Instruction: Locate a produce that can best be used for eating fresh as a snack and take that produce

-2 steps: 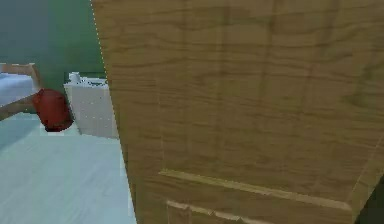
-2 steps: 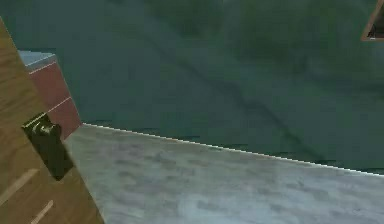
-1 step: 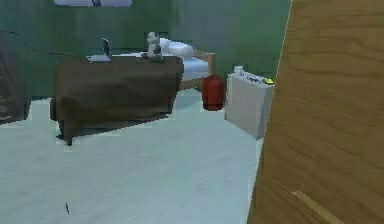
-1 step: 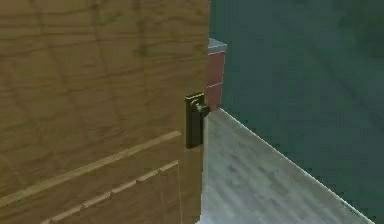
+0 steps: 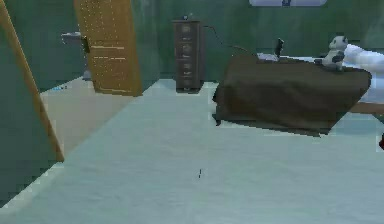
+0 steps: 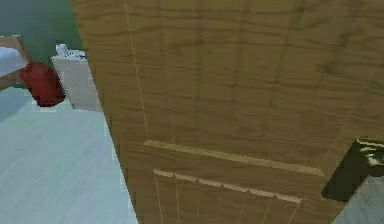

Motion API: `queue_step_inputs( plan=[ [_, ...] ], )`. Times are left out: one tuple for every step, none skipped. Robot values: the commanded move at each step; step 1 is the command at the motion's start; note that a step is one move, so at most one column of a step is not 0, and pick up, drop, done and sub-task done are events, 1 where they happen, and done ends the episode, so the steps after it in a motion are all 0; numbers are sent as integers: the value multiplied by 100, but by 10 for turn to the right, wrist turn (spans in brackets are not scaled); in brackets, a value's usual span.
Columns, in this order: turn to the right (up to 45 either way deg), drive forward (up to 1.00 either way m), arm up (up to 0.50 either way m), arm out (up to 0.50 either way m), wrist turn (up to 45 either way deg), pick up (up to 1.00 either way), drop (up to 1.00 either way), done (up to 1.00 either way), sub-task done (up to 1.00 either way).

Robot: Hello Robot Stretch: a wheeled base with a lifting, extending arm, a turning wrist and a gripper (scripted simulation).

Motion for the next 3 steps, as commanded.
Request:
queue_step_inputs(
  plan=[
    [-240, 0, 0, 0, 0, 0, 0, 0, 0],
    [0, 100, 0, 0, 0, 0, 0, 0, 0],
    [0, 100, 0, 0, 0, 0, 0, 0, 0]
  ],
)
